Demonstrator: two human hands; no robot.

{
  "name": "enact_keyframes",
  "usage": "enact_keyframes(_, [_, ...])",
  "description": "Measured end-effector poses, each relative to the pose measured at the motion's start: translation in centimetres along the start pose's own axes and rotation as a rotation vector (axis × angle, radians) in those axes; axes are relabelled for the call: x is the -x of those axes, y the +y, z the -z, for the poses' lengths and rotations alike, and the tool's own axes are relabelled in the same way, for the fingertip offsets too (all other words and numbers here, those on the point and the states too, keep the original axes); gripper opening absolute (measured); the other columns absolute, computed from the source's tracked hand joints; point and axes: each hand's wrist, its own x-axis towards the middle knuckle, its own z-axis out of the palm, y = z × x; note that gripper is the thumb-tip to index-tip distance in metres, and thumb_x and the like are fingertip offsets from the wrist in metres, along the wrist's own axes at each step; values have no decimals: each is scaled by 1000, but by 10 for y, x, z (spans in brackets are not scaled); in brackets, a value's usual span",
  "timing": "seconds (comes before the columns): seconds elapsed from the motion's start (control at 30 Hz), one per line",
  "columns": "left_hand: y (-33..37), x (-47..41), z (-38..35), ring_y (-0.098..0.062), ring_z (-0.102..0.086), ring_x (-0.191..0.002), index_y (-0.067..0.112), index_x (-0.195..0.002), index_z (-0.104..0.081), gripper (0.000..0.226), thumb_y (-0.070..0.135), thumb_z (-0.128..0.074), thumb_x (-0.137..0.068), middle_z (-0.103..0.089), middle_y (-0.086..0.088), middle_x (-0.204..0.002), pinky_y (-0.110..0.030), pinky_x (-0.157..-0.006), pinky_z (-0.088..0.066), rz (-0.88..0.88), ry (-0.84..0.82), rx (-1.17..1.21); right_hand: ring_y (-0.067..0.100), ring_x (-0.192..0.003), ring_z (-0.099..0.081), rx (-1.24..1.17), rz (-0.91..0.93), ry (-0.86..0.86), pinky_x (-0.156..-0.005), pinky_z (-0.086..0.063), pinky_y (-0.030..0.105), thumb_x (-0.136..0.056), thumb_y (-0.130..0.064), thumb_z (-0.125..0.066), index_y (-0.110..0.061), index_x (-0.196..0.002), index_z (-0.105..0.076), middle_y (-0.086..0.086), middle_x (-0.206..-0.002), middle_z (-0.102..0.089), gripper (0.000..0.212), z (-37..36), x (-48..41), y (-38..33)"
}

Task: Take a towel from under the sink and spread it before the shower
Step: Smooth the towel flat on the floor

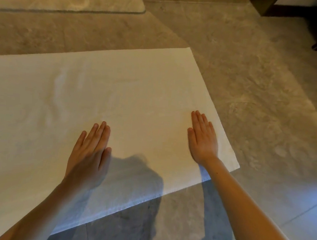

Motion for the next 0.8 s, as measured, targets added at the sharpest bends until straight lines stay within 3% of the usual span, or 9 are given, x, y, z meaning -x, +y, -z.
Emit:
enact_keyframes(0.27, [6, 0, 9, -25, -16, -148, 6, -151, -25, 59, 32, -21, -98, -17, -9, -160, -43, -120, -10, -18, 32, 4, 17, -150, -2, -2, -96, 15, -122, -2, 36, -104, -34, -16, -12, -156, -7, 4, -164, -7, 57, 14, 4, -3])
enact_keyframes(0.4, [44, 28, 7, -34, -25, -144, -1, -147, -30, 58, 31, -26, -99, -23, -18, -157, -48, -116, -17, -100, 105, 23, 22, -148, -16, -119, 142, 38, -121, -11, 38, -102, -34, -19, -11, -153, -21, 7, -160, -23, 56, 3, 52, -88])
enact_keyframes(0.5, [86, 49, -5, -35, -28, -143, -5, -144, -36, 52, 23, -30, -100, -32, -22, -153, -52, -114, -26, -171, 134, 99, 17, -149, -12, -161, 276, -39, -121, -9, 35, -104, -34, -20, -13, -154, -24, 4, -160, -24, 53, -21, 90, -135])
enact_keyframes(0.63, [92, 52, -12, -40, -31, -140, -10, -137, -43, 49, 19, -33, -98, -37, -27, -148, -55, -111, -32, -186, 90, 40, 19, -149, -12, -147, 297, -78, -122, -11, 37, -105, -31, -23, -13, -153, -26, 5, -160, -23, 52, -30, 99, -136])
enact_keyframes(0.8, [85, 53, -21, -34, -19, -146, -5, -147, -24, 58, 29, -35, -101, -21, -22, -157, -51, -116, -26, -156, 50, 23, 17, -150, -9, -91, 370, -112, -122, -8, 36, -104, -36, -29, -18, -155, -21, 2, -161, -20, 55, -28, 91, -115])
